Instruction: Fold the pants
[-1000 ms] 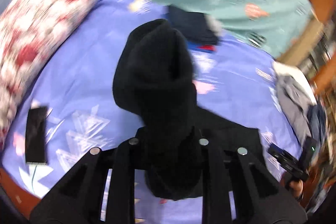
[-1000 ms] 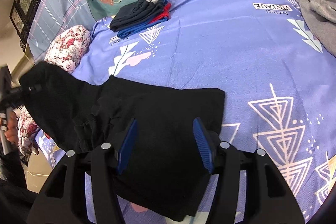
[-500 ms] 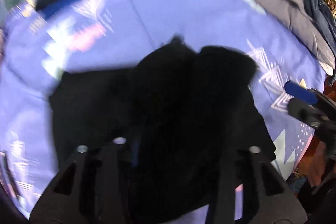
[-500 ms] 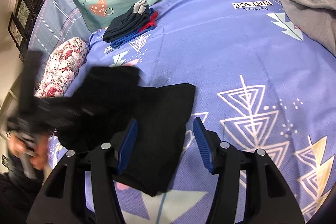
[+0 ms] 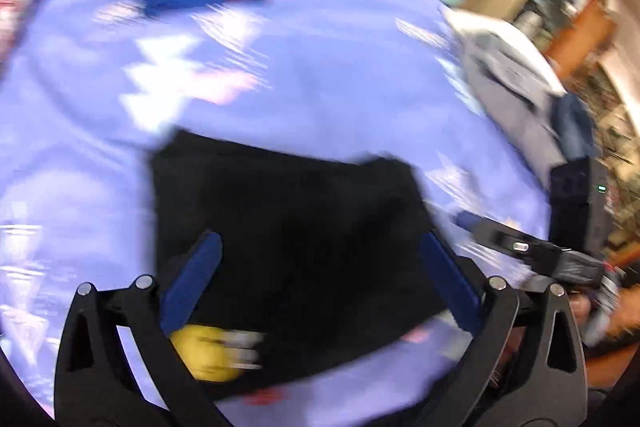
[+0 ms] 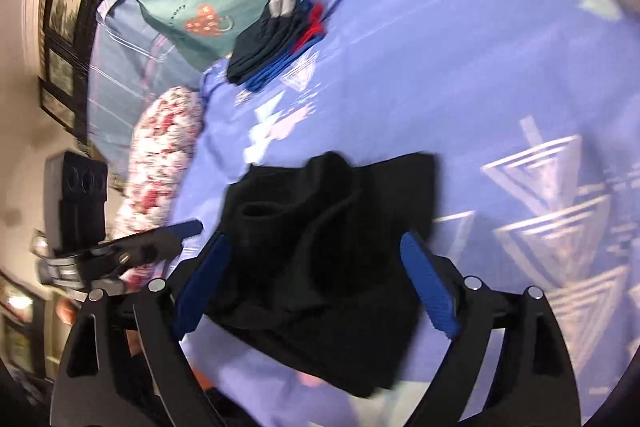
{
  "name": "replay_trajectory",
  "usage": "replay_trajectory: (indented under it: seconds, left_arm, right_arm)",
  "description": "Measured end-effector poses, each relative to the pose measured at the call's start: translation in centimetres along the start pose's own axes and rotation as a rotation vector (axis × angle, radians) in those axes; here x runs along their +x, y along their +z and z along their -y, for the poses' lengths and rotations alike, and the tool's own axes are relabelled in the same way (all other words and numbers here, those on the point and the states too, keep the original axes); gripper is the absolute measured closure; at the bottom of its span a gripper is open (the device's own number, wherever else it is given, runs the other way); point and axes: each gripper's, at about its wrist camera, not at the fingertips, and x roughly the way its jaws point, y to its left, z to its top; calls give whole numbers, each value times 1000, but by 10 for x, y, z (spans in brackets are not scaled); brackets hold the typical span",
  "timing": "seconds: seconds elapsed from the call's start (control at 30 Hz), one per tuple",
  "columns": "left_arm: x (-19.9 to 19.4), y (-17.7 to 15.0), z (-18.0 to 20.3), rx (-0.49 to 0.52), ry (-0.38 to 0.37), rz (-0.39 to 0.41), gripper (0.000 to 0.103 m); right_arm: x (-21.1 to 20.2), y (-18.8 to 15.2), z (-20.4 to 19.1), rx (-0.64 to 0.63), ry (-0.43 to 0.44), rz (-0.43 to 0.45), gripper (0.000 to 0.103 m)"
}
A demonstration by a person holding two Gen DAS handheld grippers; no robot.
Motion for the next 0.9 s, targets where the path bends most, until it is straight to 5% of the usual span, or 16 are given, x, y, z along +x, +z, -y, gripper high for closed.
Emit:
replay_trajectory:
  seconds: [0.13, 0.23, 0.7, 0.9]
  left_arm:
    - [10, -10, -45, -80, 169, -21, 2]
    - [22, -19, -60, -94, 197, -71, 2]
    - [45, -44, -82, -151, 78, -117, 2]
    - [51, -44, -88, -161, 29, -128, 2]
  right_arm:
    - [18, 6, 0, 66, 30, -38, 15]
    - [20, 10, -7, 69, 2, -33, 15]
    - [65, 4, -39, -78, -315, -126, 15]
    - [48, -9, -20, -50, -360, -130, 16]
